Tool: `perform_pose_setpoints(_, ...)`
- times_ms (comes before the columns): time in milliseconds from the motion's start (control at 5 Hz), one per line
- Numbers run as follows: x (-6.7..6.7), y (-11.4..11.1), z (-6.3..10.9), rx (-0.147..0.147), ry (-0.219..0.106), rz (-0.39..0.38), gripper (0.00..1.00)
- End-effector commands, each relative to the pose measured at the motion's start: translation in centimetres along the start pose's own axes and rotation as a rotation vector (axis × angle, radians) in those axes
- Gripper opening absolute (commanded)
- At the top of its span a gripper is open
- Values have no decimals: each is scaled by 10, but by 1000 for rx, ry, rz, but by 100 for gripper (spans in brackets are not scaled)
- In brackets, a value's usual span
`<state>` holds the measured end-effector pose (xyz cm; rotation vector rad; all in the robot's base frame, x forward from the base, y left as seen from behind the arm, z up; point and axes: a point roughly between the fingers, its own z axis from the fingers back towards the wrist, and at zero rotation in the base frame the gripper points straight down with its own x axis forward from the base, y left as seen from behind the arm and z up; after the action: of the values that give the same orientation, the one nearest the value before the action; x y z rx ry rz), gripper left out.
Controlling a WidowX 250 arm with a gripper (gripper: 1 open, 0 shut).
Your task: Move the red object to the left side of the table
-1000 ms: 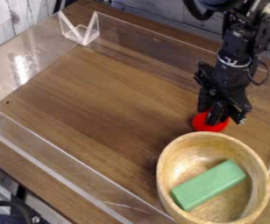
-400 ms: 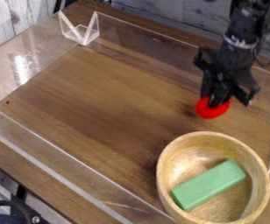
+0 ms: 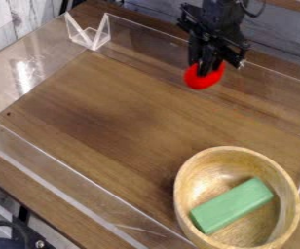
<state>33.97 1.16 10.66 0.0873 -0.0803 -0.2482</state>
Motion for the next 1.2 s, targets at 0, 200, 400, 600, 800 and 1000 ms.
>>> perform_pose_setpoints(0, -6, 25, 26, 28, -89, 27, 0)
perform_pose_setpoints(200, -12, 56, 22, 36, -87, 60, 0)
perform_pose_setpoints(400, -21, 99, 9, 42, -69, 77, 0)
perform_pose_setpoints(600, -15, 129, -6, 40, -59, 80, 0)
perform_pose_setpoints(800, -9, 149, -22, -1, -59, 73, 0)
perform_pose_setpoints(1000, -10, 174, -36, -49, -54, 99, 0)
